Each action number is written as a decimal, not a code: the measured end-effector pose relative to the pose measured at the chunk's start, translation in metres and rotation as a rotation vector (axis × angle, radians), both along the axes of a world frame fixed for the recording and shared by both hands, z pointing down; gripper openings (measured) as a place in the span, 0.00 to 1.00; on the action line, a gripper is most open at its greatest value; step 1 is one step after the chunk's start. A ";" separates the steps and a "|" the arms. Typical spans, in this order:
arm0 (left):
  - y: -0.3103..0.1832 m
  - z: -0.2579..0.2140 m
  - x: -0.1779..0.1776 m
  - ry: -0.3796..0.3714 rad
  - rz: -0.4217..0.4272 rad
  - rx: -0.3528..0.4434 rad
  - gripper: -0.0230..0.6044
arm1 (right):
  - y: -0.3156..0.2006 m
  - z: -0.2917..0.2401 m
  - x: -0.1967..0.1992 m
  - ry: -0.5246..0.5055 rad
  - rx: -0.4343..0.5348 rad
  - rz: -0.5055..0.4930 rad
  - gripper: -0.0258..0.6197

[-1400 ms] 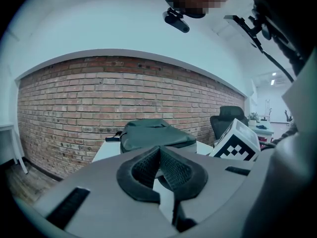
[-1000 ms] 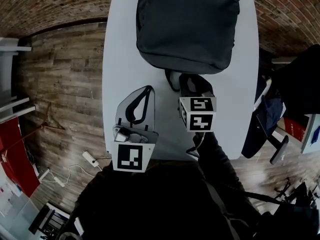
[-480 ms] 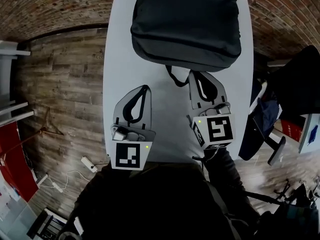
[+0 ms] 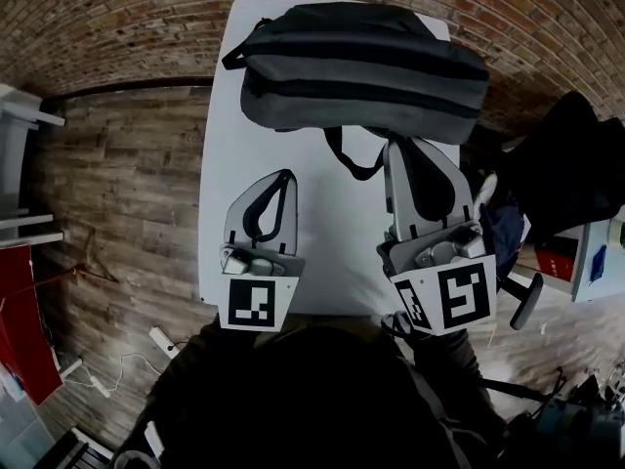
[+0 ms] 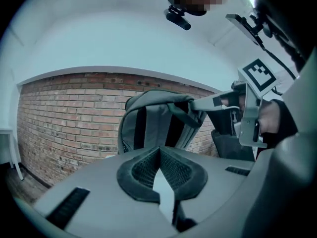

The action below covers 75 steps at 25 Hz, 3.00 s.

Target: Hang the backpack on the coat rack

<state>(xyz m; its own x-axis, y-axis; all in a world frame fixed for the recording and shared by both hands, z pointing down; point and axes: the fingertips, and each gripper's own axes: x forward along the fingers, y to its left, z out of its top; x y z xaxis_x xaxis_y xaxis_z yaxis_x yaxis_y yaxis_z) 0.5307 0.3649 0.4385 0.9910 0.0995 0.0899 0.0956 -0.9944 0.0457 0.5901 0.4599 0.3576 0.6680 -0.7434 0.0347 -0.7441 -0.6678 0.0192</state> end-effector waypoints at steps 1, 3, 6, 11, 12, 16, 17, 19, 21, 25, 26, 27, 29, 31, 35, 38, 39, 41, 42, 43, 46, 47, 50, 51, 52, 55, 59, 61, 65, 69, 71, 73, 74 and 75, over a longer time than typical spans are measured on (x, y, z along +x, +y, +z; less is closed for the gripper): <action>0.004 -0.010 -0.004 0.016 -0.003 0.001 0.05 | 0.004 -0.018 -0.005 0.021 0.013 -0.008 0.07; 0.012 -0.033 -0.011 0.053 -0.011 0.002 0.05 | 0.010 -0.055 -0.015 0.059 0.040 -0.029 0.07; 0.020 -0.068 -0.022 0.110 -0.036 0.005 0.05 | 0.013 -0.101 -0.029 0.108 0.067 -0.073 0.07; 0.021 -0.099 -0.042 0.168 -0.103 0.023 0.05 | 0.013 -0.126 -0.033 0.106 0.101 -0.139 0.07; 0.019 -0.099 -0.047 0.169 -0.112 0.023 0.05 | 0.013 -0.124 -0.034 0.097 0.109 -0.145 0.07; 0.006 -0.106 -0.062 0.181 -0.139 -0.031 0.05 | 0.014 -0.118 -0.036 0.085 0.120 -0.150 0.07; 0.001 -0.111 -0.065 0.193 -0.145 -0.044 0.05 | 0.014 -0.117 -0.036 0.083 0.120 -0.153 0.07; -0.005 -0.121 -0.069 0.219 -0.132 -0.030 0.05 | 0.015 -0.116 -0.038 0.083 0.123 -0.164 0.07; -0.003 -0.126 -0.065 0.214 -0.089 -0.010 0.08 | 0.017 -0.116 -0.042 0.088 0.127 -0.174 0.07; 0.004 -0.126 -0.052 0.155 -0.035 -0.009 0.27 | 0.022 -0.116 -0.050 0.085 0.140 -0.192 0.07; 0.005 -0.126 -0.050 0.146 -0.029 -0.011 0.27 | 0.024 -0.116 -0.051 0.082 0.145 -0.197 0.07; 0.007 -0.128 -0.049 0.140 -0.021 -0.021 0.28 | 0.028 -0.115 -0.051 0.079 0.150 -0.200 0.07; 0.015 -0.136 -0.051 0.150 0.007 -0.068 0.29 | 0.035 -0.114 -0.051 0.076 0.158 -0.203 0.07; 0.025 -0.148 -0.055 0.177 0.040 -0.105 0.31 | 0.039 -0.113 -0.052 0.079 0.162 -0.214 0.07; 0.040 -0.148 -0.047 0.155 0.084 -0.083 0.33 | 0.040 -0.112 -0.061 0.093 0.160 -0.248 0.07; 0.043 -0.148 -0.043 0.142 0.091 -0.074 0.33 | 0.044 -0.111 -0.066 0.091 0.163 -0.268 0.07; 0.044 -0.150 -0.043 0.144 0.093 -0.073 0.33 | 0.045 -0.112 -0.066 0.090 0.164 -0.275 0.07; 0.048 -0.156 -0.043 0.160 0.100 -0.071 0.33 | 0.047 -0.112 -0.068 0.091 0.166 -0.287 0.07; 0.050 -0.159 -0.044 0.172 0.104 -0.070 0.30 | 0.048 -0.112 -0.068 0.092 0.166 -0.291 0.07; 0.052 -0.162 -0.044 0.183 0.106 -0.068 0.23 | 0.050 -0.111 -0.069 0.094 0.167 -0.292 0.07; 0.052 -0.164 -0.045 0.204 0.108 -0.062 0.11 | 0.051 -0.110 -0.069 0.101 0.173 -0.296 0.07; 0.051 -0.165 -0.045 0.208 0.103 -0.060 0.11 | 0.051 -0.110 -0.070 0.108 0.176 -0.300 0.08; 0.047 -0.169 -0.044 0.220 0.087 -0.048 0.11 | 0.055 -0.112 -0.074 0.150 0.188 -0.301 0.13; 0.046 -0.170 -0.042 0.223 0.084 -0.048 0.11 | 0.059 -0.114 -0.076 0.167 0.190 -0.293 0.14; 0.044 -0.172 -0.041 0.226 0.083 -0.050 0.11 | 0.063 -0.114 -0.077 0.185 0.184 -0.284 0.15; 0.041 -0.174 -0.037 0.231 0.075 -0.056 0.11 | 0.073 -0.110 -0.079 0.283 0.107 -0.246 0.17; 0.045 -0.174 -0.035 0.232 0.074 -0.061 0.11 | 0.073 -0.103 -0.079 0.489 -0.074 -0.151 0.19; 0.046 -0.174 -0.035 0.232 0.079 -0.063 0.11 | 0.067 -0.102 -0.077 0.566 -0.148 -0.120 0.20; 0.048 -0.172 -0.034 0.230 0.090 -0.064 0.11 | 0.057 -0.104 -0.070 0.673 -0.237 -0.080 0.20; 0.050 -0.173 -0.036 0.228 0.099 -0.062 0.11 | 0.051 -0.110 -0.066 0.730 -0.256 -0.060 0.20; 0.049 -0.173 -0.037 0.228 0.105 -0.063 0.11 | 0.049 -0.113 -0.066 0.758 -0.265 -0.051 0.20; 0.047 -0.173 -0.037 0.230 0.111 -0.064 0.11 | 0.045 -0.115 -0.064 0.770 -0.272 -0.049 0.20; 0.046 -0.173 -0.037 0.231 0.113 -0.065 0.11 | 0.044 -0.115 -0.063 0.774 -0.280 -0.052 0.20; 0.045 -0.172 -0.037 0.231 0.115 -0.066 0.11 | 0.042 -0.115 -0.062 0.779 -0.290 -0.062 0.20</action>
<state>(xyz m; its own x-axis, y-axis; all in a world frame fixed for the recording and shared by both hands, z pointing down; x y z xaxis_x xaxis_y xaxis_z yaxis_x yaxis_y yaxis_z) 0.4936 0.4103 0.2660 0.9664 0.2103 -0.1481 0.2229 -0.9721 0.0738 0.5285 0.5017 0.2430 0.5381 -0.8124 -0.2247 -0.4817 -0.5152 0.7089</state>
